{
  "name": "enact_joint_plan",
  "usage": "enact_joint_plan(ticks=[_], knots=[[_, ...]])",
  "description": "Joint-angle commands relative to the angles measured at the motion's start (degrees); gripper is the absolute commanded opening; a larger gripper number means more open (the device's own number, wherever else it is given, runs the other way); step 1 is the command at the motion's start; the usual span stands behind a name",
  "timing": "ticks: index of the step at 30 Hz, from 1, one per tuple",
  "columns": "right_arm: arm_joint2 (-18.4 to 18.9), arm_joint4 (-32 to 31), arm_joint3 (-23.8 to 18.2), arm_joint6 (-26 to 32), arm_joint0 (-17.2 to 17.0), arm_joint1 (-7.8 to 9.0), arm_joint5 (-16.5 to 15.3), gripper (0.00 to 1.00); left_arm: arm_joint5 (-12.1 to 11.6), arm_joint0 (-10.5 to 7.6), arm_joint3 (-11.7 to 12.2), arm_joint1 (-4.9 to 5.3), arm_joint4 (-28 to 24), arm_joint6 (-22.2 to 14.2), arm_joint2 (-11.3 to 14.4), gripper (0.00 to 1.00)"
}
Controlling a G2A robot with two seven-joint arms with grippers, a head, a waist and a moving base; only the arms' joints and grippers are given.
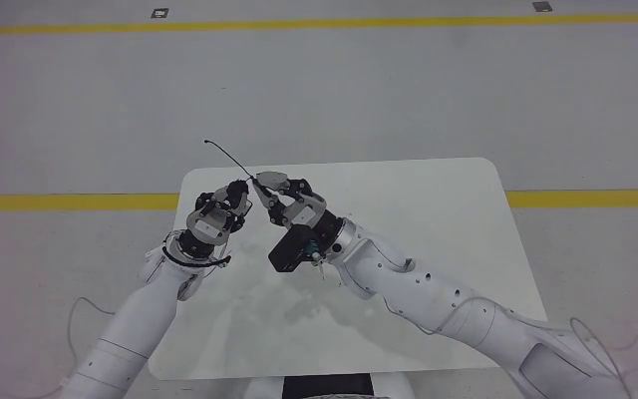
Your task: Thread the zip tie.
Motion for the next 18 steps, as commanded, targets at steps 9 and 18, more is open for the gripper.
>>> enact_joint_plan(ticks=[9, 18], knots=[[-0.38, 0.0, 0.01, 0.26, 0.6, 0.25, 0.01, 0.0, 0.0, 0.0, 0.0, 0.0, 0.0, 0.0, 0.0, 0.0], [-1.42, 0.0, 0.61, 0.81, 1.44, 0.62, 0.49, 0.0, 0.0, 0.0, 0.0, 0.0, 0.0, 0.0, 0.0, 0.0]])
